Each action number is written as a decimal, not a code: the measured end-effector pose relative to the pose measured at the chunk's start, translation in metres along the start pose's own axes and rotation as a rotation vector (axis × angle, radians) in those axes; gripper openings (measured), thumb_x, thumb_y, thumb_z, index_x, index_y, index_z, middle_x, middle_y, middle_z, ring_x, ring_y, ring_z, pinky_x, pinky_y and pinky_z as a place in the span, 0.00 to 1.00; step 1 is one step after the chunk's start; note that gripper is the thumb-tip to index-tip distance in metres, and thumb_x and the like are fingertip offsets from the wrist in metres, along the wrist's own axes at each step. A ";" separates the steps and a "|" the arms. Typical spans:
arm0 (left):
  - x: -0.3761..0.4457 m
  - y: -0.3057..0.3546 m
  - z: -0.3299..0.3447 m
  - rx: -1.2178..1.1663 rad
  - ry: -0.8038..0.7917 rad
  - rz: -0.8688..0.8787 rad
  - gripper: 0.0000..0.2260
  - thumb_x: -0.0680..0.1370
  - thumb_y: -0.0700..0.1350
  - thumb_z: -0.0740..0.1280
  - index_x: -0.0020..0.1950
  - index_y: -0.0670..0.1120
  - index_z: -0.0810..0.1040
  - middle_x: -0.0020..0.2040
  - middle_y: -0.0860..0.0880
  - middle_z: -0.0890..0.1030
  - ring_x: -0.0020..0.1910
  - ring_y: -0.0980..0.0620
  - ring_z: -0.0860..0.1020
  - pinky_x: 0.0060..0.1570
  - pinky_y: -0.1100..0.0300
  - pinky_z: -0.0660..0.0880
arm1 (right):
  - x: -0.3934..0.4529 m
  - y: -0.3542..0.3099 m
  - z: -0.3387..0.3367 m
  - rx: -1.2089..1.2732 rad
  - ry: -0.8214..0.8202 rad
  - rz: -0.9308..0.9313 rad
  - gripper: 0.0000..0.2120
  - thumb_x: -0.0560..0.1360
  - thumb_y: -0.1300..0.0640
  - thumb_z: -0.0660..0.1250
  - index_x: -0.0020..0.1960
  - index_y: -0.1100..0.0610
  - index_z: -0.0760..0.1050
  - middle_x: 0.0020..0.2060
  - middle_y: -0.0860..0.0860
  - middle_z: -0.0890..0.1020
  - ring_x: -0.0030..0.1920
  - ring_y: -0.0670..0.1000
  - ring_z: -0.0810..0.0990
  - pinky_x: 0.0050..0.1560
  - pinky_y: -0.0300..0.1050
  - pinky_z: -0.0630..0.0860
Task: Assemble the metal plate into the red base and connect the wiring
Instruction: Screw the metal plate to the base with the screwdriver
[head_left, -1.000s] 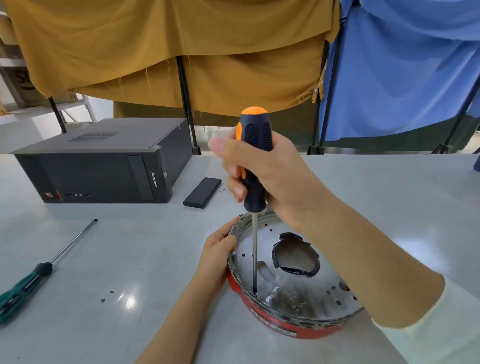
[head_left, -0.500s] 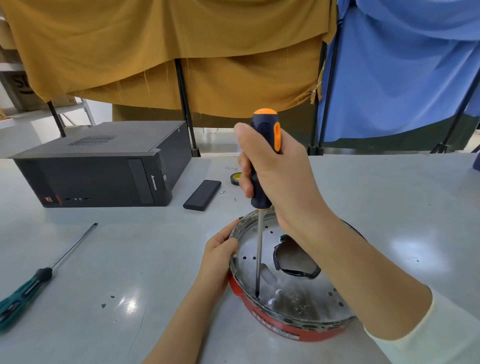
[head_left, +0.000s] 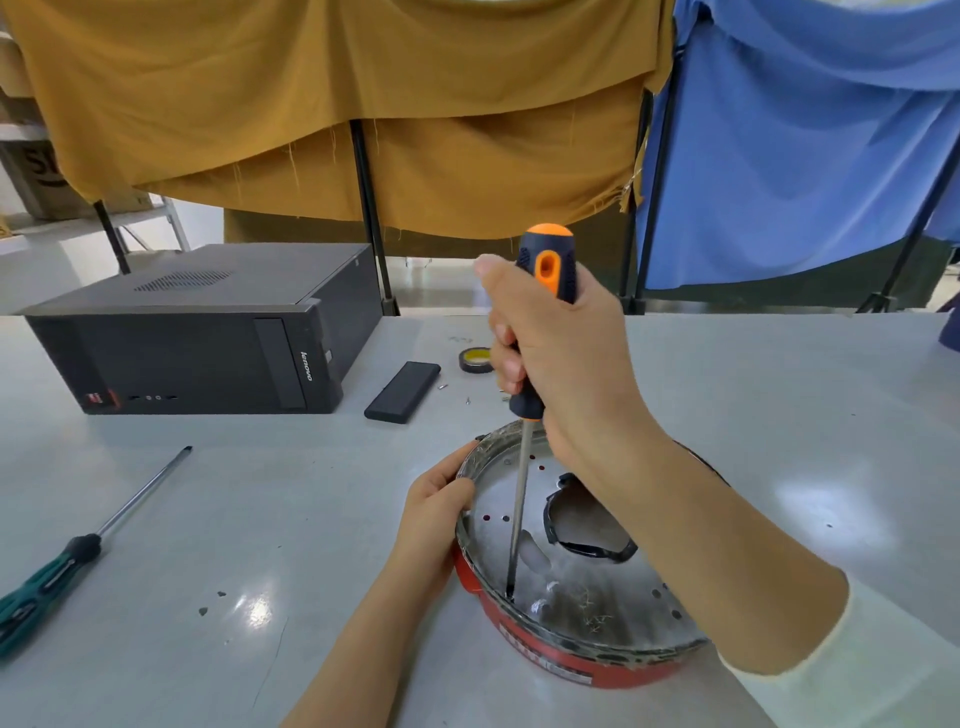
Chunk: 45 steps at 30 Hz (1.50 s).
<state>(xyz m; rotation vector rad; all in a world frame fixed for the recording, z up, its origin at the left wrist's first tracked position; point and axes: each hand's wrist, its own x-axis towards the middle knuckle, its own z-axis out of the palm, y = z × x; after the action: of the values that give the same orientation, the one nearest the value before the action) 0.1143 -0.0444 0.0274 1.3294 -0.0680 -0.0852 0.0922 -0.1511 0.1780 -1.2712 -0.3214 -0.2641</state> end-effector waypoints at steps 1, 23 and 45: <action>0.000 0.000 0.000 0.001 -0.001 0.000 0.26 0.73 0.27 0.53 0.56 0.48 0.84 0.47 0.41 0.85 0.39 0.48 0.82 0.36 0.60 0.78 | 0.000 -0.001 -0.003 -0.028 -0.001 -0.007 0.15 0.75 0.58 0.68 0.33 0.53 0.66 0.24 0.50 0.69 0.20 0.47 0.65 0.22 0.36 0.63; 0.003 -0.002 -0.003 0.013 -0.010 -0.032 0.26 0.66 0.33 0.58 0.57 0.48 0.84 0.44 0.42 0.84 0.36 0.47 0.77 0.37 0.59 0.74 | 0.010 -0.007 -0.014 0.080 -0.482 0.129 0.04 0.73 0.56 0.66 0.40 0.53 0.73 0.32 0.49 0.78 0.33 0.51 0.80 0.34 0.44 0.76; 0.005 -0.001 -0.003 0.023 0.018 -0.075 0.25 0.73 0.26 0.55 0.55 0.47 0.85 0.48 0.36 0.83 0.45 0.40 0.75 0.49 0.47 0.71 | 0.014 -0.016 -0.018 0.222 -0.835 0.207 0.06 0.72 0.57 0.63 0.38 0.56 0.69 0.28 0.49 0.73 0.22 0.47 0.70 0.27 0.37 0.68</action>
<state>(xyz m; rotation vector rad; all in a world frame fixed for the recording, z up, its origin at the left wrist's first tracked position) 0.1192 -0.0424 0.0262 1.3559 -0.0042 -0.1365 0.1005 -0.1729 0.1931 -1.1302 -0.8953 0.4902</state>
